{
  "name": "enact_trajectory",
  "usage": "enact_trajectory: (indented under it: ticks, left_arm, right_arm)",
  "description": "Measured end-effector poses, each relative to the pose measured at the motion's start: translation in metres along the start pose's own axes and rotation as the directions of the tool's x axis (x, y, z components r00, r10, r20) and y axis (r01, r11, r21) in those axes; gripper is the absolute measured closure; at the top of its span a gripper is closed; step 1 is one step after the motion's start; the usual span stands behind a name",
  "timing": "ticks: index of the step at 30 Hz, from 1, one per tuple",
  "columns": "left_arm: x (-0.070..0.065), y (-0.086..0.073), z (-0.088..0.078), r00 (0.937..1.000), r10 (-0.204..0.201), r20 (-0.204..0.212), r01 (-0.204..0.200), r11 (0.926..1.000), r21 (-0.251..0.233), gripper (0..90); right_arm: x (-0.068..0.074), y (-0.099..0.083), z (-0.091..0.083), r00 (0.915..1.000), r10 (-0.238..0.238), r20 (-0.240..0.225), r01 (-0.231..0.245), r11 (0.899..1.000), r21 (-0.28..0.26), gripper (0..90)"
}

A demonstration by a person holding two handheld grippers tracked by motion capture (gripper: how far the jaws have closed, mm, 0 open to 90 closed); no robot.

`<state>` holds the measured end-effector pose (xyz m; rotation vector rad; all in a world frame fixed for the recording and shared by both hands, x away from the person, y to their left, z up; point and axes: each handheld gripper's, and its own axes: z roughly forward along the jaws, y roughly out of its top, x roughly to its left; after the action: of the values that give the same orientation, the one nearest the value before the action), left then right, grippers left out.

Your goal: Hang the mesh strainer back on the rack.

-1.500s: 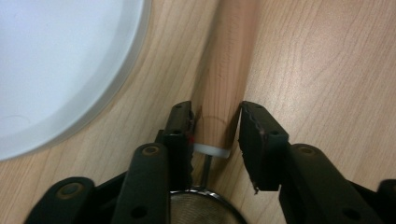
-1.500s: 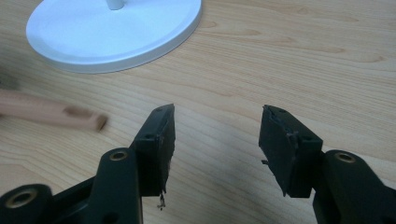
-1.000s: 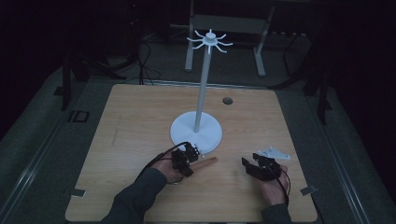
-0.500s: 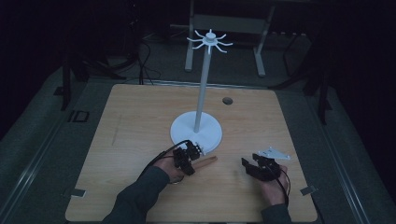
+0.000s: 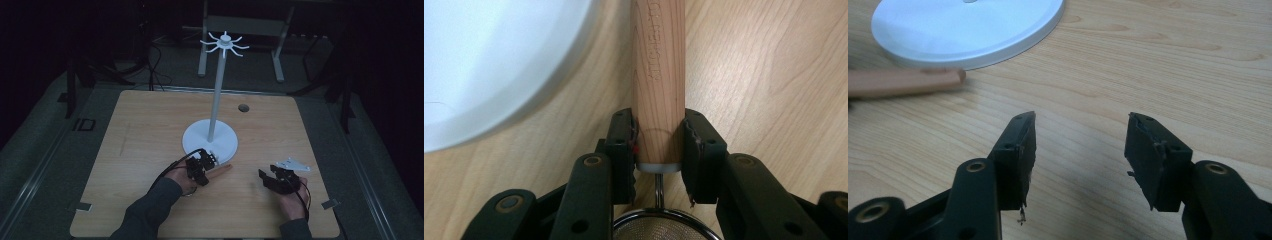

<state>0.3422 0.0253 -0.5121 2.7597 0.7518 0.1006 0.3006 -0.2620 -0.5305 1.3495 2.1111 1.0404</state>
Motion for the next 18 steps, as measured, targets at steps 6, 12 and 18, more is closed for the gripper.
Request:
enact_trajectory:
  ticks: [6,12,18]
  left_arm:
    - [0.002,-0.002,-0.016,0.9991,-0.027,-0.034,0.024,0.9969,-0.075,69.2]
    - [0.003,-0.003,-0.03,0.9966,-0.063,-0.053,0.055,0.987,-0.151,69.2]
    - [0.002,-0.002,-0.04,0.993,-0.088,-0.079,0.07,0.9764,-0.204,69.3]
  right_arm:
    - [0.0,0.0,0.0,1.0,0.0,0.001,0.0,1.0,-0.001,46.0]
    - [0.0,0.0,0.0,1.0,0.001,0.0,-0.001,1.0,0.0,46.1]
    - [0.0,0.0,0.0,1.0,0.004,0.002,-0.004,1.0,-0.003,46.2]
